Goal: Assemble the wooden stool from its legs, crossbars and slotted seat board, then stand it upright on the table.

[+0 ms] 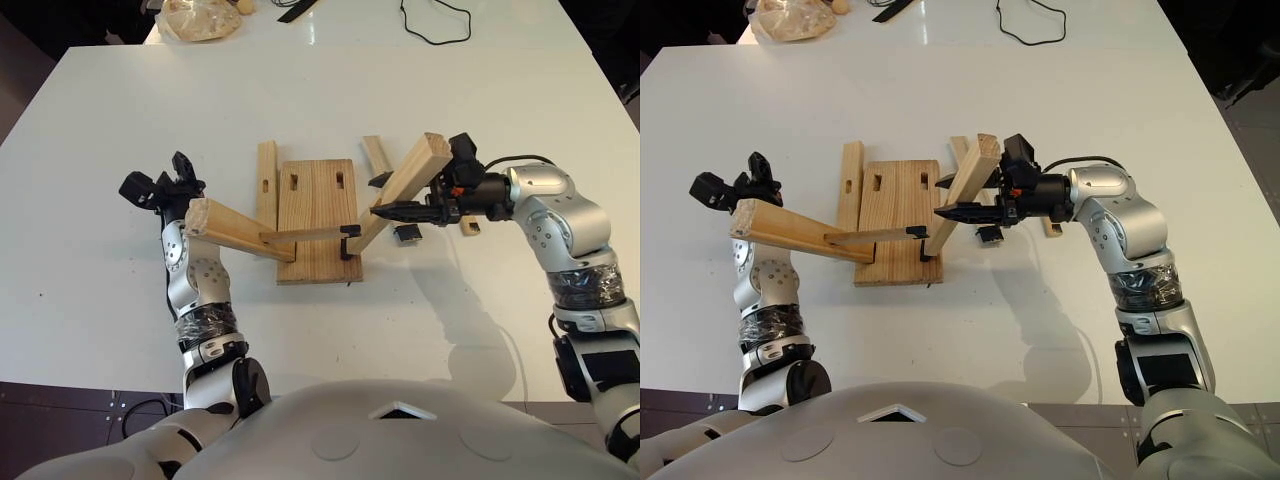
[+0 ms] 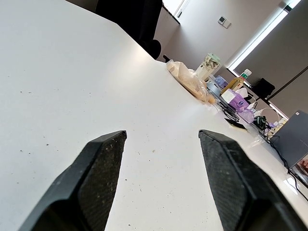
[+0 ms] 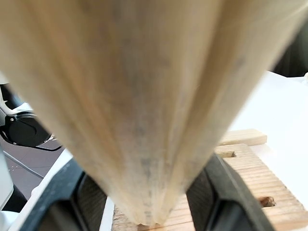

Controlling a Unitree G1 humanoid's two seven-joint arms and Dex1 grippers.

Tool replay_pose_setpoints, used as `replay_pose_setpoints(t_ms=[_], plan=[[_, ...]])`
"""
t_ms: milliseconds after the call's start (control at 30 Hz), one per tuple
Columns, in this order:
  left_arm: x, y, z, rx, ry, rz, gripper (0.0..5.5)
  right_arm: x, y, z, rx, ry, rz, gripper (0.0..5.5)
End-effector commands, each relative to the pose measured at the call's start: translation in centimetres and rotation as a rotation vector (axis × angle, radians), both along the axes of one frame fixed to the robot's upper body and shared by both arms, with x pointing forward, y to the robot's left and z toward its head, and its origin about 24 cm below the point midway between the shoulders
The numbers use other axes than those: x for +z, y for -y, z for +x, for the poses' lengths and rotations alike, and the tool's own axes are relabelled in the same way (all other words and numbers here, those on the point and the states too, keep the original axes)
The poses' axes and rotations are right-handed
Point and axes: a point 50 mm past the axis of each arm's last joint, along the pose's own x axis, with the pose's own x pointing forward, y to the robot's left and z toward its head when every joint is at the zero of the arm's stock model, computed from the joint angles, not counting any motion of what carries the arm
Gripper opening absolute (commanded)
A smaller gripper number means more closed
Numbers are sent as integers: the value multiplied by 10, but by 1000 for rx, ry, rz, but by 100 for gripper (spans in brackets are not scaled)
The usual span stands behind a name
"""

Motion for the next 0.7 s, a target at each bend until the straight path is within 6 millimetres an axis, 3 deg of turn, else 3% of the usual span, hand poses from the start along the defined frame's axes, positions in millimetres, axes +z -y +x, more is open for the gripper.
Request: replay_pose_setpoints(t_ms=[33,267,467,533,700], plan=[[2,2,2,-20,7,2,280,-6,4,3,-39,15,-64,200],[7,8,4,-51,21,23,280,-5,1,8,-49,59,-135,200],[20,18,7,-124,56,57,280,-30,-12,9,-77,50,-247,200],[29,20,3,-162,75,93,280,-33,-17,10,-82,55,-272,200],[81,7,-7,-187,195,209,280,-33,-16,8,-126,89,-310,200]])
